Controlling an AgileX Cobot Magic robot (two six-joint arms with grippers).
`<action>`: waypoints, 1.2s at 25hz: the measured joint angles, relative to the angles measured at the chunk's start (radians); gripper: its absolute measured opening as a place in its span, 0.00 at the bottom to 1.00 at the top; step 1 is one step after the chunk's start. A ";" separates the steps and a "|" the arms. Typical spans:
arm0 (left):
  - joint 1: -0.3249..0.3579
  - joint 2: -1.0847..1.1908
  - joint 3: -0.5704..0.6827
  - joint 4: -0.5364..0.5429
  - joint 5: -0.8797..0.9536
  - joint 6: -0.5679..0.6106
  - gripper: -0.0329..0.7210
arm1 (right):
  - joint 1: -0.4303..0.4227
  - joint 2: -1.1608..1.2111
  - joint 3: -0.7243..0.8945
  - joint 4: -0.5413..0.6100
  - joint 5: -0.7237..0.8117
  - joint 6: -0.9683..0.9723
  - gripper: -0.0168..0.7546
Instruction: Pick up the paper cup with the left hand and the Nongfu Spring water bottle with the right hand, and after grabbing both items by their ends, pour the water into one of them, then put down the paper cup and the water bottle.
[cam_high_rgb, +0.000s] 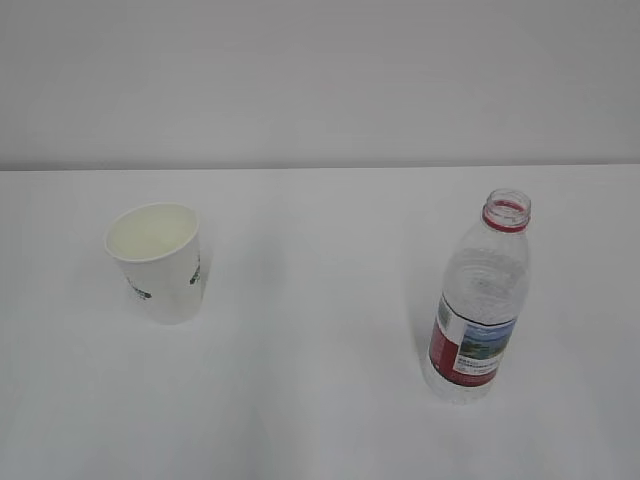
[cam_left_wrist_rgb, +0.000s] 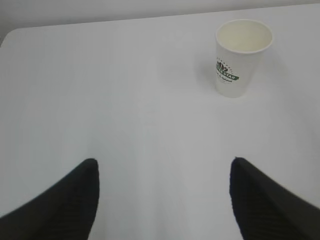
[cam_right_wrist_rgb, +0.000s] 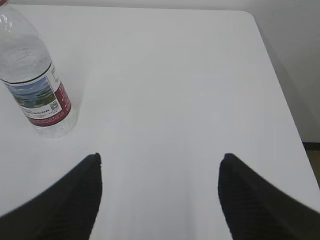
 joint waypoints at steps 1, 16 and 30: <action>0.000 0.000 0.000 0.000 0.000 0.000 0.83 | 0.000 0.000 0.000 0.000 0.000 0.000 0.73; 0.000 0.000 0.001 0.000 0.000 0.000 0.83 | 0.000 0.000 0.000 0.000 0.000 0.000 0.73; 0.000 0.000 0.001 0.000 0.000 0.000 0.82 | 0.000 0.000 0.000 0.000 0.000 0.000 0.72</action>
